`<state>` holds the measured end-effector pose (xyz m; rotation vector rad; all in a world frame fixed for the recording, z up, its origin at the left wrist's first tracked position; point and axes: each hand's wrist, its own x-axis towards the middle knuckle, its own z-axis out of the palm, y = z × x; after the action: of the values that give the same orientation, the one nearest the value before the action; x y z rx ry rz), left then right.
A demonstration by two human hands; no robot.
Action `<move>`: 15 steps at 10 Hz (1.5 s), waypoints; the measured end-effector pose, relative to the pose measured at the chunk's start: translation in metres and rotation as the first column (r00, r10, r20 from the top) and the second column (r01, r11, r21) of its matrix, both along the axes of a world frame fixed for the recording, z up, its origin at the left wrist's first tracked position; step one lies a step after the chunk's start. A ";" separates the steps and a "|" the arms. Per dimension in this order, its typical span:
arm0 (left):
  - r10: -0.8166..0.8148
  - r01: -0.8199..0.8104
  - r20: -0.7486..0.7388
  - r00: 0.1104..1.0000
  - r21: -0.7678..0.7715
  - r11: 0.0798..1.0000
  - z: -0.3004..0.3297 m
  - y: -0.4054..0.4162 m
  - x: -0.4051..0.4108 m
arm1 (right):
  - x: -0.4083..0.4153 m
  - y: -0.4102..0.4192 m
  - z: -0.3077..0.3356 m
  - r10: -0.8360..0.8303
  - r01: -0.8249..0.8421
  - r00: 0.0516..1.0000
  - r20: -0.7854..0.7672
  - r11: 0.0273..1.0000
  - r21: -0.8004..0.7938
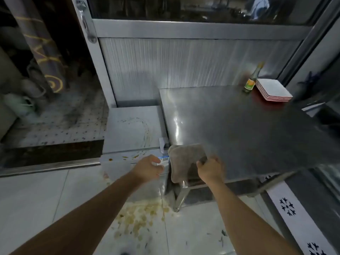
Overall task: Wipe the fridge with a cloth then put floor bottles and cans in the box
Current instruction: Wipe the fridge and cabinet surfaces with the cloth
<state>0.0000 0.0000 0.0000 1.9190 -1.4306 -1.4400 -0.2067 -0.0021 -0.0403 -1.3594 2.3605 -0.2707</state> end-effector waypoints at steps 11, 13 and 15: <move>0.235 -0.128 -0.616 0.752 0.214 0.968 0.037 -0.103 0.315 | 0.325 -0.108 0.103 0.088 -0.106 0.453 0.887 0.993 -0.044; 0.365 -0.304 -0.461 0.809 0.203 0.931 0.032 -0.124 0.374 | 0.378 -0.106 0.084 -0.069 -0.086 0.291 0.954 0.991 0.098; 0.398 -0.329 -0.588 0.704 0.227 0.917 0.031 -0.149 0.386 | 0.414 -0.122 0.063 0.366 -0.386 0.786 0.498 0.920 -0.066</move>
<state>0.3862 -0.1488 0.0312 1.4343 -0.6291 -1.7364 0.2071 -0.1239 0.0228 -1.4887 1.6195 -0.4003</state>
